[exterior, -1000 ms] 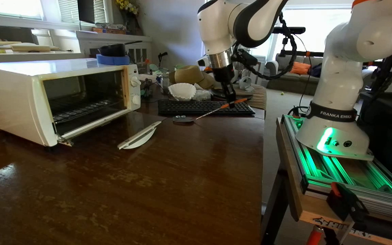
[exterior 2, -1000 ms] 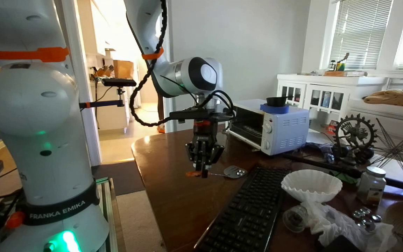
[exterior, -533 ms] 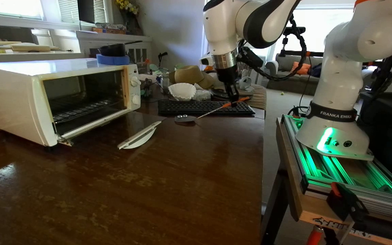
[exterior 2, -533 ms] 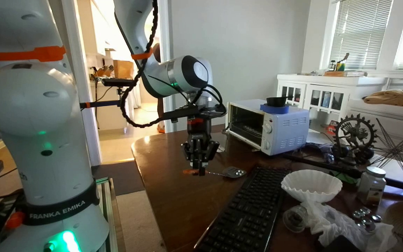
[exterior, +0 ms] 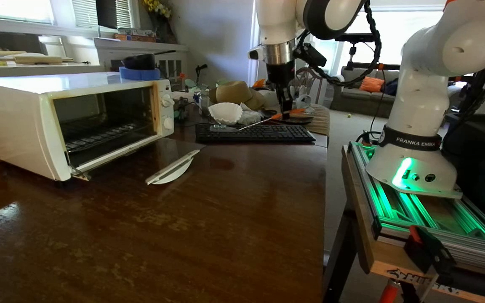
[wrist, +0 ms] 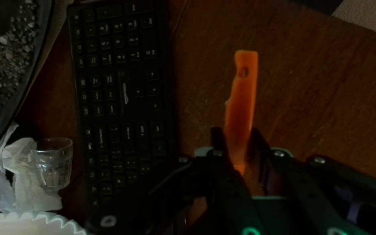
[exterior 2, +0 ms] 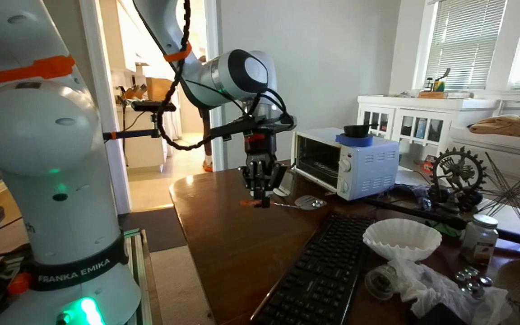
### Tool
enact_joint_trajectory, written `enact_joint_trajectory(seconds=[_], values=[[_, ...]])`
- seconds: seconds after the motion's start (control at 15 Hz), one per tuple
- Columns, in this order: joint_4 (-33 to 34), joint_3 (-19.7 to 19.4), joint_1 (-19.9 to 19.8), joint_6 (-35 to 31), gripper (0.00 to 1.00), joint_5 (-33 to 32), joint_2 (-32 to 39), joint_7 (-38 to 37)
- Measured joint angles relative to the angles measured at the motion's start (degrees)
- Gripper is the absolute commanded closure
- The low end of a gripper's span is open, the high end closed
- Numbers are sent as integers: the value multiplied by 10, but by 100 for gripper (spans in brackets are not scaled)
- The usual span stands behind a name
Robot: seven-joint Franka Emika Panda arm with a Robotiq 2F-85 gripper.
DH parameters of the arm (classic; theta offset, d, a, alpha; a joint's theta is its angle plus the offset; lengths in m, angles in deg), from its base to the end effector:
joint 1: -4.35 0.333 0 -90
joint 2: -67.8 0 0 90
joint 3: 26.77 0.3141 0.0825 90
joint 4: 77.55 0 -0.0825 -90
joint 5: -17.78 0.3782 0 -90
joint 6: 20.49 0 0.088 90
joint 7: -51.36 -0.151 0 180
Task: Use the fish slice to place the glass objects on top of the white oven.
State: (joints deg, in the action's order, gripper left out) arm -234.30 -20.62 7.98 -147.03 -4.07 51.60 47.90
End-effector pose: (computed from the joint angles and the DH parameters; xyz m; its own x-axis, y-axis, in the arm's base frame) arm 0.3480 0.0300 0.2536 0.9132 0.3131 -0.2608 0.3819 -0.8808 0.2799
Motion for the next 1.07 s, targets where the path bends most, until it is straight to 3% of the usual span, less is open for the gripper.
enact_joint_trajectory(seconds=[0.47, 1.07], values=[[63, 1, 10, 180, 94, 36, -76, 50], [170, 32, 61, 247, 94, 61, -88, 69]])
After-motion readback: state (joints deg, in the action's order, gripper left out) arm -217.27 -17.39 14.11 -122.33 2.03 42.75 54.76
